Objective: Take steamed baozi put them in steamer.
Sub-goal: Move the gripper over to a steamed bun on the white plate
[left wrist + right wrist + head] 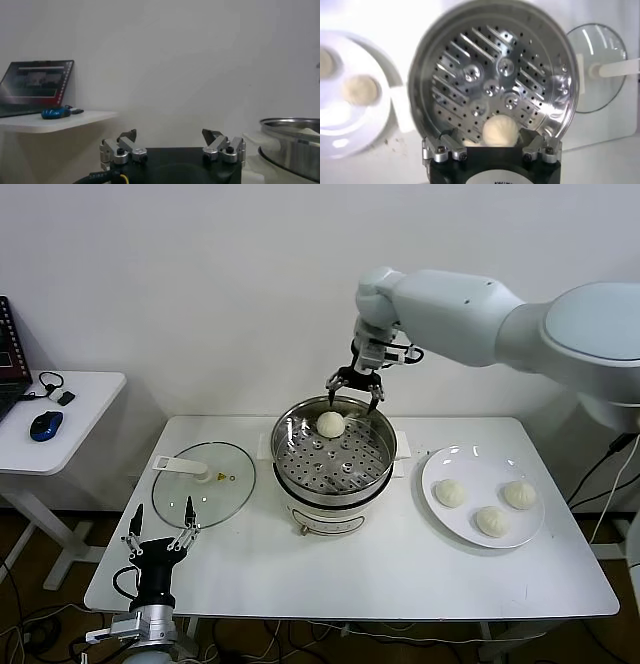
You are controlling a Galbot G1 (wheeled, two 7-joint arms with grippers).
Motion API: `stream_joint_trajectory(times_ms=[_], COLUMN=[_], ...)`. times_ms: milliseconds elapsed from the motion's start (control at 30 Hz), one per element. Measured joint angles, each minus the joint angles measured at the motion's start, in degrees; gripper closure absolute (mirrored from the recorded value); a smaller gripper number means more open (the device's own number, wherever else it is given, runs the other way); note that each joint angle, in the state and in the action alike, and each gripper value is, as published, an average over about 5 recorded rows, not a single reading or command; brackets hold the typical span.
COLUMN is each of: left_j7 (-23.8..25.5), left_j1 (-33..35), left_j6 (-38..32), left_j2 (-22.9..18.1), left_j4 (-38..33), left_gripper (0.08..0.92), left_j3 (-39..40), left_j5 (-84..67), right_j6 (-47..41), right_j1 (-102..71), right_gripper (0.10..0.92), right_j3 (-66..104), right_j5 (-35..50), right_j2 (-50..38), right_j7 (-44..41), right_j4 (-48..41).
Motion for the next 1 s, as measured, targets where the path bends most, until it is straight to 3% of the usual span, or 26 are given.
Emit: stream_joint_trajectory(times_ms=[233,667,1000], left_j7=[0.0,0.0,0.1], left_j1=[-0.4,-0.9,-1.1], left_j6=[-0.2,-0.5,-0.5], left_j2=[-0.3,-0.5,-0.3], left_j4=[0.3,1.5,1.6], left_gripper=[0.177,0.177,0.177], left_j3=[0.8,1.0,0.8], left_j5=[0.3,0.4,0.1], right_j6=[-5.1,-38.3,-50.7], right_j1=[4.0,7.4,4.2], right_gripper=[0.203,0.203,0.203], right_j3=[-6.2,-13.8,-15.0], right_j5=[9.6,15.6,18.9], right_j2=[-6.7,-16.4,-20.7], right_j7=[0.9,2.0,1.8], right_j4=[6.4,13.8,14.7])
